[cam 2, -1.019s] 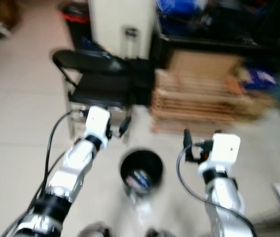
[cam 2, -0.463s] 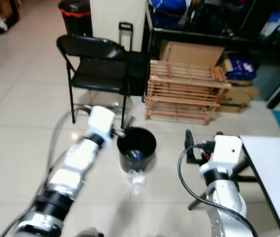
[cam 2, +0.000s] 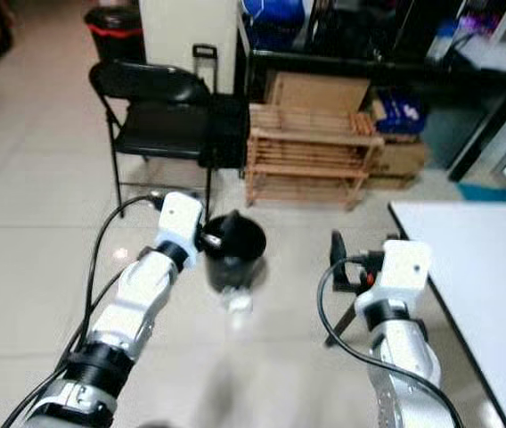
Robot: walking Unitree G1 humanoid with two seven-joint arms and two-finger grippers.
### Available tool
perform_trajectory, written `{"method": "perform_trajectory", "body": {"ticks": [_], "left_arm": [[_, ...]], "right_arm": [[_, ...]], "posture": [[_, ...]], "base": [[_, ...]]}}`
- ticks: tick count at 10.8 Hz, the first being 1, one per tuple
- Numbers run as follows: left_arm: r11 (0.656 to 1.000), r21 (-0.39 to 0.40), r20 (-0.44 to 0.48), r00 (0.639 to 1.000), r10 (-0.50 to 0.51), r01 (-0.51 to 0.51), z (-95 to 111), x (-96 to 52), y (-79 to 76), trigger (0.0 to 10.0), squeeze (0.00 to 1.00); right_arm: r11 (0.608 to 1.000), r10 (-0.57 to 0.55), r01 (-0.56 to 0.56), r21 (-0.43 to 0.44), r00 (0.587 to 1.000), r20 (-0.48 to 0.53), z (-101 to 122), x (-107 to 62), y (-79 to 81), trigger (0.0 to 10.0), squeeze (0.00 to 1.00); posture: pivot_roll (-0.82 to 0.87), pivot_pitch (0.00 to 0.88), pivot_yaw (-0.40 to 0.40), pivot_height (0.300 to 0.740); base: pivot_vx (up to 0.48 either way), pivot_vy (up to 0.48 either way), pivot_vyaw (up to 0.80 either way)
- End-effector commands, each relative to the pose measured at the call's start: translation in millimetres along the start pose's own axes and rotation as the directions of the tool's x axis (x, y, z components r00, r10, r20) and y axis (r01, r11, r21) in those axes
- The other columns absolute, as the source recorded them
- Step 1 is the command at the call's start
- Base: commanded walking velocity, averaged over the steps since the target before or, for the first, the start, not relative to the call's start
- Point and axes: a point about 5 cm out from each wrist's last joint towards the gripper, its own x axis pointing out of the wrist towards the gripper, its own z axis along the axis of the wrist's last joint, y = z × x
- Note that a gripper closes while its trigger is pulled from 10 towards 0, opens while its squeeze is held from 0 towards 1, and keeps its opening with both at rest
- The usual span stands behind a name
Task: Picking trash to rubbish bin
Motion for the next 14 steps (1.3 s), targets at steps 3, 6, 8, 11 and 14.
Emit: {"method": "perform_trajectory", "body": {"ticks": [3, 6, 8, 11, 14], "left_arm": [[1.0, -0.01, 0.003, 1.0, 0.0, 0.0, 2, 5.7, -2.9, 10.0, 0.0], [1.0, -0.025, -0.056, 0.998, 0.012, -0.014, -10, 12.1, -4.6, 10.0, 0.0], [0.999, -0.033, -0.112, 0.993, 0.037, -0.04, -22, 10.4, -2.4, 10.0, 0.0], [0.998, -0.048, -0.122, 0.992, 0.041, -0.047, -26, 10.5, -3.0, 10.0, 0.0], [0.995, -0.072, -0.143, 0.988, 0.054, -0.065, -29, 10.9, 0.3, 10.0, 0.0]], "right_arm": [[1.0, -0.015, 0.015, 0.0, 1.0, -0.007, -1, 0.7, -3.7, 10.0, 0.0], [0.998, -0.058, 0.059, 0.02, 0.998, -0.034, -11, 11.9, -5.3, 10.0, 0.0], [0.995, -0.086, 0.088, 0.042, 0.995, -0.057, -18, 14.5, -6.2, 10.0, 0.0], [0.994, -0.096, 0.099, 0.045, 0.993, -0.062, -22, 13.8, -7.6, 10.0, 0.0], [0.994, -0.102, 0.105, 0.043, 0.993, -0.063, -23, 12.8, -10.0, 10.0, 0.0]], "posture": [[0.18, 0.087, -0.098, 0.74], [0.18, 0.074, -0.096, 0.74], [0.18, 0.085, -0.09, 0.74], [0.18, 0.086, -0.091, 0.74], [0.18, 0.083, -0.09, 0.74]], "base": [[0.0, 0.0, 0.0], [0.0, 0.0, 0.0], [0.0, 0.0, 0.0], [0.0, 0.0, 0.0], [0.0, 0.0, 0.0]]}}
